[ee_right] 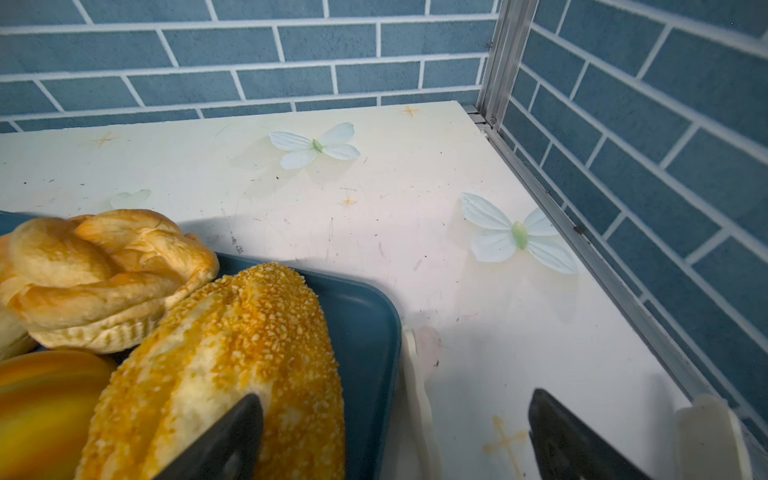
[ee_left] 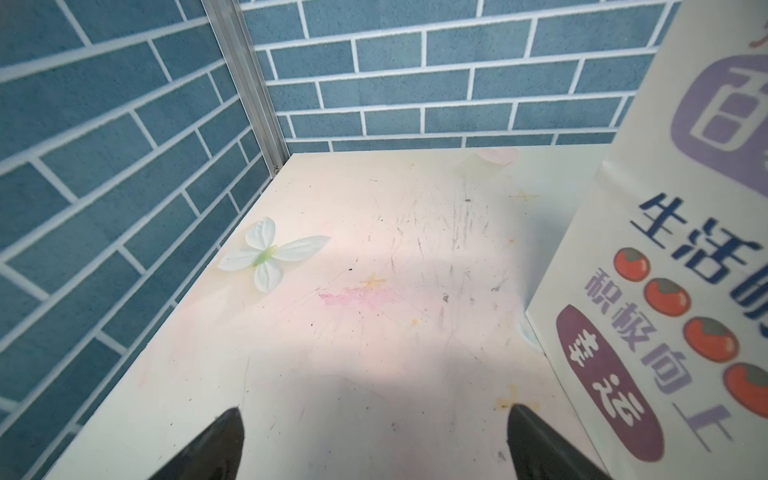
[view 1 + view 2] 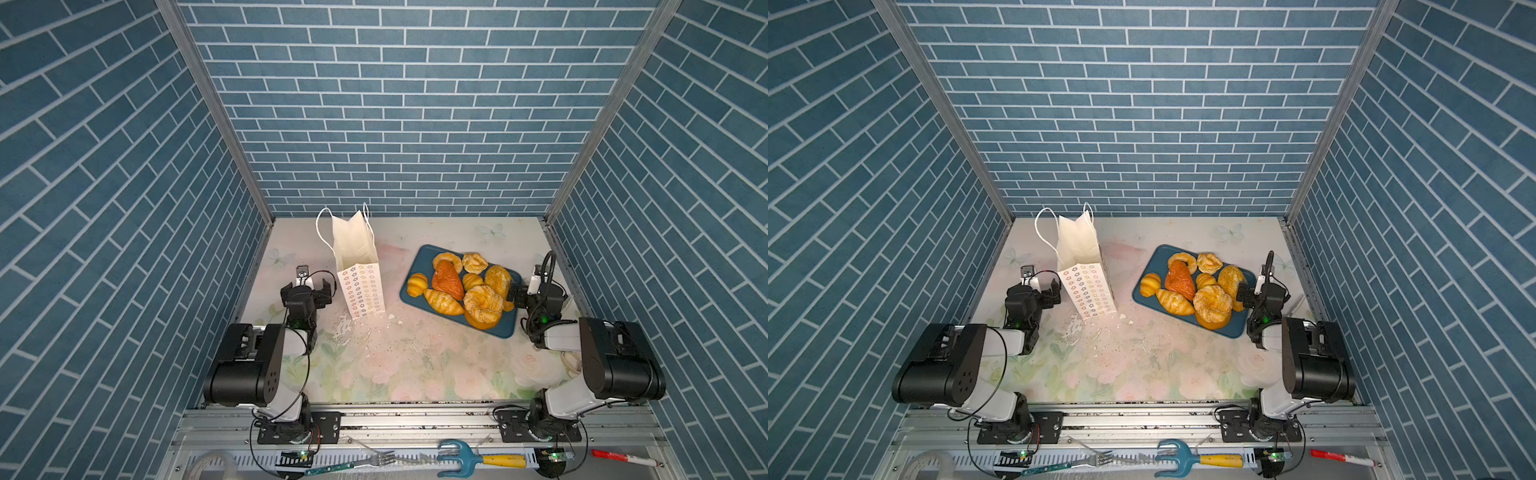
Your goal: Place the fake bread into the paper bag
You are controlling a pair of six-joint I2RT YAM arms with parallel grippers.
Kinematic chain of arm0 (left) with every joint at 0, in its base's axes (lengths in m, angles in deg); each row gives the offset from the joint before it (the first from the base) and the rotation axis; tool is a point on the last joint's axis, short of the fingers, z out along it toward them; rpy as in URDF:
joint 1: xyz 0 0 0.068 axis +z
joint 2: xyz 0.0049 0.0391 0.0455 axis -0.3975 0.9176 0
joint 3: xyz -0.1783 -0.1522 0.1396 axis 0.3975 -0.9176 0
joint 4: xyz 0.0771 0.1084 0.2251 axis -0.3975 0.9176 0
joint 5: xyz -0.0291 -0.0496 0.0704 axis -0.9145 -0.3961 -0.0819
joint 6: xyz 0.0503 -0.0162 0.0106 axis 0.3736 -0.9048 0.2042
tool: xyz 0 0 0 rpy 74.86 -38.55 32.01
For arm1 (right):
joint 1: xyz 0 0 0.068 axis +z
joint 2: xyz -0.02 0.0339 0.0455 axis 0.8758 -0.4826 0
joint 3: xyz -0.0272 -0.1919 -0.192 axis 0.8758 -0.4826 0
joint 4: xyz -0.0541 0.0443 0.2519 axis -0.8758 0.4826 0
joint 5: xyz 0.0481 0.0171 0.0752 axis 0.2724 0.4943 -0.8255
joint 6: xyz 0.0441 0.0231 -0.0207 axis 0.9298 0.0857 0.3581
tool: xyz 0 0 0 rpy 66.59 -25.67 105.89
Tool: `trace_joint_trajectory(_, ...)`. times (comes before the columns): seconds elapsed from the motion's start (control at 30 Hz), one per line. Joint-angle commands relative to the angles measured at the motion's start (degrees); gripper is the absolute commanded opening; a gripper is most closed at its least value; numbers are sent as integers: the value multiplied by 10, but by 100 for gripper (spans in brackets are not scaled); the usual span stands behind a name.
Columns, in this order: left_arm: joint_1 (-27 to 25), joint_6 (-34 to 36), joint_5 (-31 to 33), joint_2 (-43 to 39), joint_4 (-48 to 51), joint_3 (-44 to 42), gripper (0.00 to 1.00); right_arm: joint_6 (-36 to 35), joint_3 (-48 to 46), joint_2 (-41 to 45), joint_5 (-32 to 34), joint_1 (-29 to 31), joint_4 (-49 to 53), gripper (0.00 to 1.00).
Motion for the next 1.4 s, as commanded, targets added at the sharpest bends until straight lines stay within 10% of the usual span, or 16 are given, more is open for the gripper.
trace_joint_trajectory(0.0,-2,4,2,1,5,7,100,-11,6,-1,-25,2,0,99)
trace_joint_trajectory(1.37,-4,5,4,0,6,7,100,14,-28,15,44,-1,-55,99)
